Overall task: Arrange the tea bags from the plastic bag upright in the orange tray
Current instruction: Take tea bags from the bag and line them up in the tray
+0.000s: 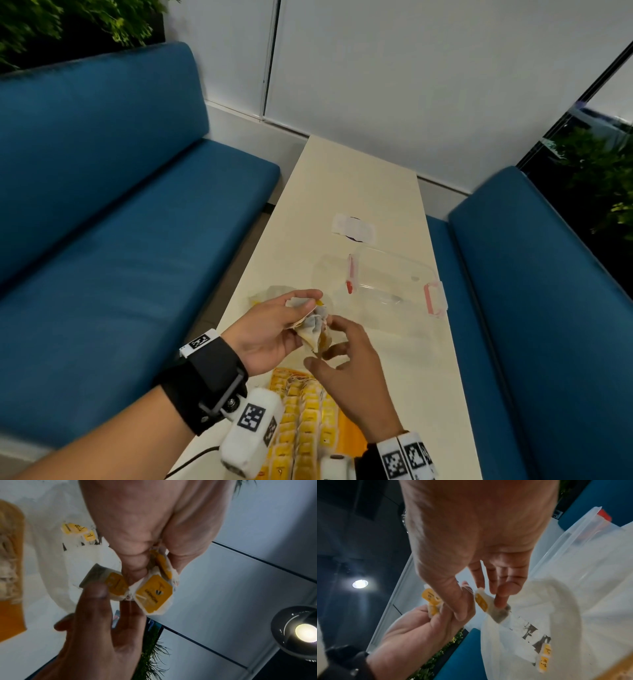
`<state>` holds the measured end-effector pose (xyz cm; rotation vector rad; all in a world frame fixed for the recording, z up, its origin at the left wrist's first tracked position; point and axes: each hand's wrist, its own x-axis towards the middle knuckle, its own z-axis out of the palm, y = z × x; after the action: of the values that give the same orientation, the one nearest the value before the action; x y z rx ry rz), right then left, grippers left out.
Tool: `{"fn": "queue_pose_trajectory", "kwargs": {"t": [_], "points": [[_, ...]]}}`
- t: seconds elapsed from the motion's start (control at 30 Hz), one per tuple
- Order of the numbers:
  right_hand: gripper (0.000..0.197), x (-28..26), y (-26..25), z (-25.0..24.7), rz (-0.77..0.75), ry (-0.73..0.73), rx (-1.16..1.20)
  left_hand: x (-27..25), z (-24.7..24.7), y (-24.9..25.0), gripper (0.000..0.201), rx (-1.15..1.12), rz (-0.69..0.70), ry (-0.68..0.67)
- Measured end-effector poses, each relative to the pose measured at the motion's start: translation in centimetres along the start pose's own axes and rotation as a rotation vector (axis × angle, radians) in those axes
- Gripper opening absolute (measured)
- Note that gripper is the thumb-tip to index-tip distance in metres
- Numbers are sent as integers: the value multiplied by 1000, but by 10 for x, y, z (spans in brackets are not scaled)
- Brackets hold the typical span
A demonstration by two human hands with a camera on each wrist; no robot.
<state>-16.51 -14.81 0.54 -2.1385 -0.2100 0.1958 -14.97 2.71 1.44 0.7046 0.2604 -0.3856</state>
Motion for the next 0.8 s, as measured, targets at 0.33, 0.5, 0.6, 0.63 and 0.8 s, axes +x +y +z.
{"fn": "queue_pose_trajectory", "kwargs": {"t": [0.33, 0.5, 0.6, 0.63, 0.8], "points": [[15, -14, 16, 10, 132, -24, 234, -16, -17, -25, 38, -109, -86, 1], [35, -27, 21, 13, 265, -138, 497, -22, -26, -41, 36, -169, -113, 34], [29, -32, 24, 17, 283, -148, 414, -23, -29, -52, 33, -194, -145, 29], [26, -34, 24, 18, 276, -140, 367, -24, -29, -56, 32, -198, -155, 21], [17, -41, 31, 21, 270, -89, 219, -29, -32, -62, 33, -196, -184, -8]]}}
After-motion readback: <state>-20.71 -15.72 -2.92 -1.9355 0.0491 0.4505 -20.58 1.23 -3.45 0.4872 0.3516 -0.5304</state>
